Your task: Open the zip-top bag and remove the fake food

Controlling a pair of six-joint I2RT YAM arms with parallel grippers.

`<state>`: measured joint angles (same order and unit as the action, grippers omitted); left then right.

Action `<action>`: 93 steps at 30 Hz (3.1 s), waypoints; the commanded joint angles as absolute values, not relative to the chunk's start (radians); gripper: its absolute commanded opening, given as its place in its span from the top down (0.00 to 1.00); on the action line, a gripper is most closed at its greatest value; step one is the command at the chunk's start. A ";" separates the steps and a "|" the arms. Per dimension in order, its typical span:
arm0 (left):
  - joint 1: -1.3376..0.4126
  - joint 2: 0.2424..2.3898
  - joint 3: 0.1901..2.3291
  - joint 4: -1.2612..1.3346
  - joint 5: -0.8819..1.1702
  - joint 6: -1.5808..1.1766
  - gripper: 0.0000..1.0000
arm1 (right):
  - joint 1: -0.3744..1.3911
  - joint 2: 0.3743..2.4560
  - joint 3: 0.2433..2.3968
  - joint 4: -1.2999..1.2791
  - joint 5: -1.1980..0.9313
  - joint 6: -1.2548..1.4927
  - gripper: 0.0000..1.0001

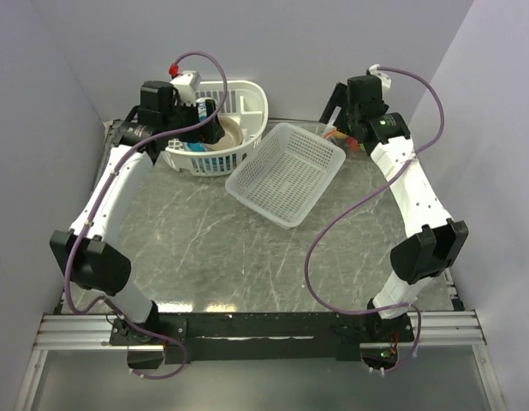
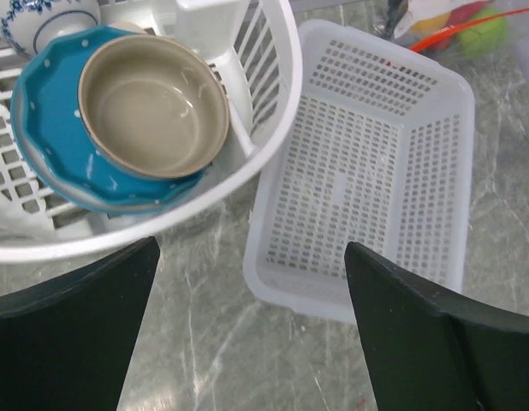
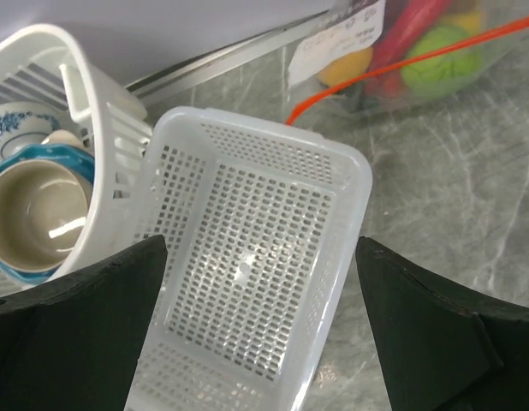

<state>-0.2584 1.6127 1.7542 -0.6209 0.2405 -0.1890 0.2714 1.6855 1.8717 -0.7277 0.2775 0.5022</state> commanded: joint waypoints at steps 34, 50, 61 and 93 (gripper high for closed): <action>-0.347 1.560 1.523 -0.364 0.258 -0.121 0.03 | -0.025 2.229 2.083 -0.460 0.238 0.687 0.37; -0.425 1.661 1.255 -0.203 0.069 -0.063 0.03 | -0.025 2.034 1.840 -0.252 0.160 0.681 1.00; -0.440 1.766 1.278 -0.167 0.132 -0.100 0.01 | -0.005 1.709 1.597 -0.113 0.095 0.569 1.00; -0.569 1.585 1.175 -1.275 1.204 0.748 0.03 | 0.161 1.467 1.464 -0.364 0.112 0.663 1.00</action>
